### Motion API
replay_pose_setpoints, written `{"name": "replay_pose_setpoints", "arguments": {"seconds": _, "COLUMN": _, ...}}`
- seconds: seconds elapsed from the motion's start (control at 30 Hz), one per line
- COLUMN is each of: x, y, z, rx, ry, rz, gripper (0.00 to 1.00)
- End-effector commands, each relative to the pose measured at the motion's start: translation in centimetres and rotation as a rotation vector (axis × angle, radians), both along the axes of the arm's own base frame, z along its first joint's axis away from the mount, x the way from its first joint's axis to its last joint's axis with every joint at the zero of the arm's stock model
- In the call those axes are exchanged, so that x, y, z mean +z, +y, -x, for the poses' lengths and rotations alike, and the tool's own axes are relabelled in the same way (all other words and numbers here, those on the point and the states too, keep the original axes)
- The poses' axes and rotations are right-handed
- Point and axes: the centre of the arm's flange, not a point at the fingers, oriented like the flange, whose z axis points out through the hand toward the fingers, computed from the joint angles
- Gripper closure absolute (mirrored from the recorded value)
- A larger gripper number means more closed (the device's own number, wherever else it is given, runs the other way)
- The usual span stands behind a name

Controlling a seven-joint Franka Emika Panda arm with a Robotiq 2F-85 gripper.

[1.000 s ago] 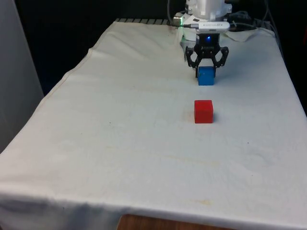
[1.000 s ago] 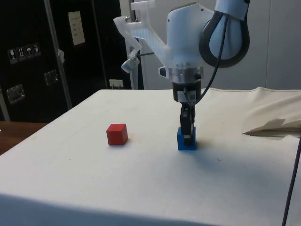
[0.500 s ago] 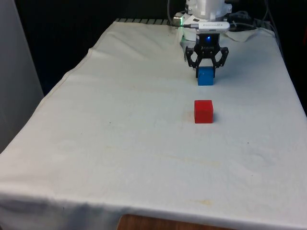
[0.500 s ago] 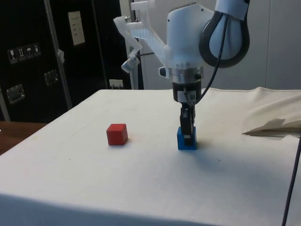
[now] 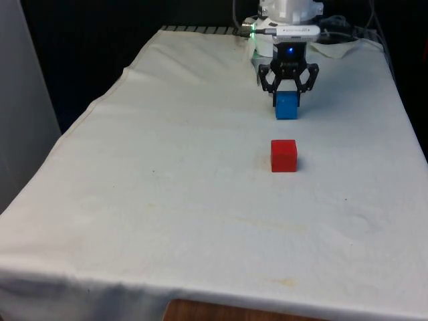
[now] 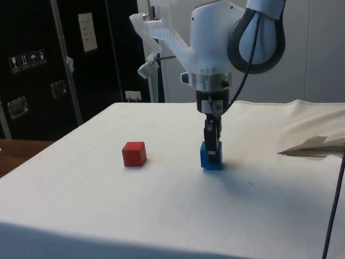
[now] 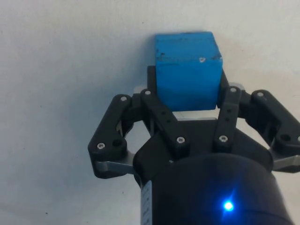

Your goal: Stack the two cubes.

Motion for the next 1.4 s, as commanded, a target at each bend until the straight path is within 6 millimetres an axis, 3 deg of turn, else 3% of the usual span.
{"name": "replay_pose_setpoints", "arguments": {"seconds": 0.0, "x": 0.5, "y": 0.0, "z": 0.0, "rx": -0.007, "ry": 0.003, "rz": -0.002, "gripper": 0.98}}
{"name": "replay_pose_setpoints", "arguments": {"seconds": 0.73, "x": 5.7, "y": -0.3, "z": -1.9, "rx": -0.014, "ry": -0.02, "rz": -0.006, "gripper": 0.98}}
{"name": "replay_pose_setpoints", "arguments": {"seconds": 1.37, "x": 8.5, "y": -0.2, "z": -4.1, "rx": -0.014, "ry": -0.041, "rz": -0.007, "gripper": 0.98}}
